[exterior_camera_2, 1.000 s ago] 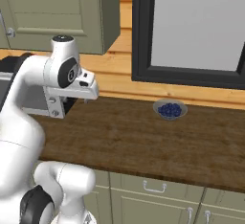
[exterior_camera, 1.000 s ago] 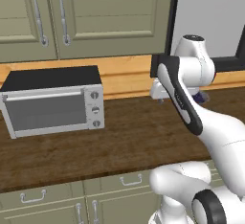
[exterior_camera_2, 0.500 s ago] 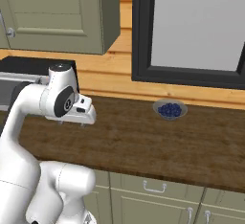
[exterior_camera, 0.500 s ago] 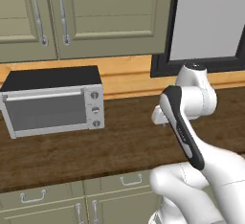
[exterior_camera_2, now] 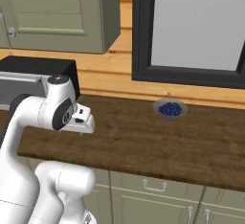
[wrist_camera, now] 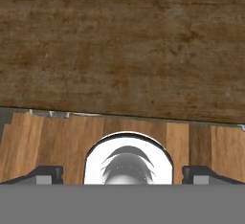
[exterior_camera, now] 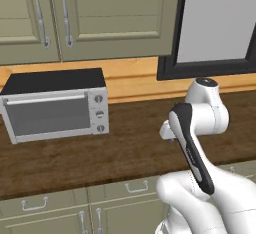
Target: Take a straw from the drawer in front and place it inside the glass cup on the dining counter.
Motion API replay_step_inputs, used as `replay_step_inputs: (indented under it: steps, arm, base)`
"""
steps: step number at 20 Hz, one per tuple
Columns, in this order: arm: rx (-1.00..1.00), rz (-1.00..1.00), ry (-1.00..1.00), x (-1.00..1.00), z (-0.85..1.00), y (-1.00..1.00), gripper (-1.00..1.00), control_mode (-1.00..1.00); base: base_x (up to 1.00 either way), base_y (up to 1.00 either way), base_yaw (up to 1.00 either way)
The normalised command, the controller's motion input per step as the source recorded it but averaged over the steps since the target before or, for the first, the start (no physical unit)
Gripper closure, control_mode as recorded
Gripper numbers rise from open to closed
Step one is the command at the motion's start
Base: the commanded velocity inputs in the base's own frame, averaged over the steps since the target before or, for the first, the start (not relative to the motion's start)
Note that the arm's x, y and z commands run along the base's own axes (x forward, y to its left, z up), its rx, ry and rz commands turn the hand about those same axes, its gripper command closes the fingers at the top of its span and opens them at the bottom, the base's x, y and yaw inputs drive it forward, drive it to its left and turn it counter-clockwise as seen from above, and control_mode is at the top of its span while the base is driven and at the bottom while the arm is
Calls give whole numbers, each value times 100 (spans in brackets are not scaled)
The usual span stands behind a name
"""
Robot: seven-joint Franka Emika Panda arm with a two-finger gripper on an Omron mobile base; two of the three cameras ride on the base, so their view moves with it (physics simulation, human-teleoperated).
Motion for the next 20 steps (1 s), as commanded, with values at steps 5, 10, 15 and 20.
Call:
replay_step_inputs:
  steps: [5,10,15,20]
  arm:
    - [0,0,0,0,0,0,-100,100]
    - [0,0,0,0,0,0,-100,100]
    - [0,0,0,0,0,0,-100,100]
    - [0,0,0,0,0,0,-100,100]
  base:
    - [-34,-9,1]
    - [-29,-47,6]
    - [-20,-65,9]
    - [-30,-57,15]
